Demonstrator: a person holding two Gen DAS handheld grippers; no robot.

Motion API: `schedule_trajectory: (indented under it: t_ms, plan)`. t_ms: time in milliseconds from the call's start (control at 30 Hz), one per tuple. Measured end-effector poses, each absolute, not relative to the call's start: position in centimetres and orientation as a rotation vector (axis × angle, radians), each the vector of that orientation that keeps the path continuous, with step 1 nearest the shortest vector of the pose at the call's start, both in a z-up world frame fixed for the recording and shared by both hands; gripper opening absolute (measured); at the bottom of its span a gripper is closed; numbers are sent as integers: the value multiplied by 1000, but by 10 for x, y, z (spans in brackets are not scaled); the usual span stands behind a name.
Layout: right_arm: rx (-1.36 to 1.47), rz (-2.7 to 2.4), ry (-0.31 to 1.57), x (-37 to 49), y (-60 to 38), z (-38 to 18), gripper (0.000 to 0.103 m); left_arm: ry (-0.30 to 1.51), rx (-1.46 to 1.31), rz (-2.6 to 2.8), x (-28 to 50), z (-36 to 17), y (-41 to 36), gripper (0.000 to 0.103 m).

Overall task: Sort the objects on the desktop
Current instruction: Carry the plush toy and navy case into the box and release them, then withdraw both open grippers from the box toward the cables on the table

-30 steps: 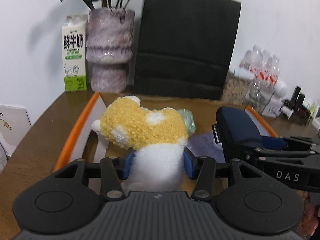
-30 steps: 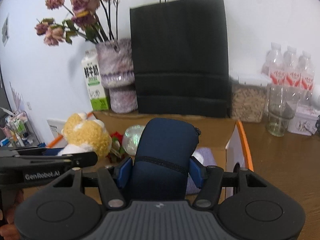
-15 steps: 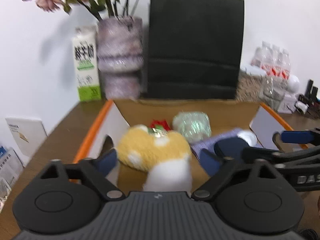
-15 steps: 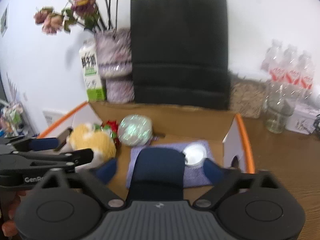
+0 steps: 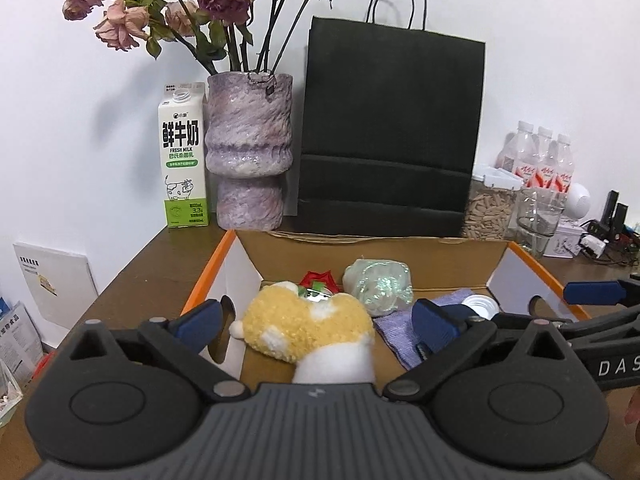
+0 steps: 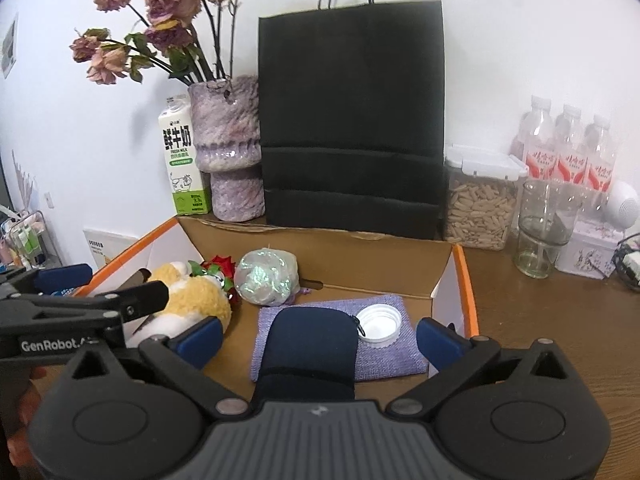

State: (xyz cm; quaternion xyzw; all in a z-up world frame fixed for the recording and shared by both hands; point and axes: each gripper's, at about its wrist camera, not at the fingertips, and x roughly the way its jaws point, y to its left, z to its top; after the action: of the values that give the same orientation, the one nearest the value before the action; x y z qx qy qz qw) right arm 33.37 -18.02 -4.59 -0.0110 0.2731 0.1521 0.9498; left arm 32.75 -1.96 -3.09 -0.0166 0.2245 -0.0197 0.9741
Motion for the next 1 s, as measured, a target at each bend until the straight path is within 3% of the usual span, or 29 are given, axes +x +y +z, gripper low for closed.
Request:
schedule_trajectory:
  t_ms: [400,1000]
  plan:
    - [-61,300,537,270,-199,-37,103,444,-20,-40,253,-25,-3,103]
    - [-95,302,688,161,-230,-91,103,607,-46,-20,160,-71,22,103]
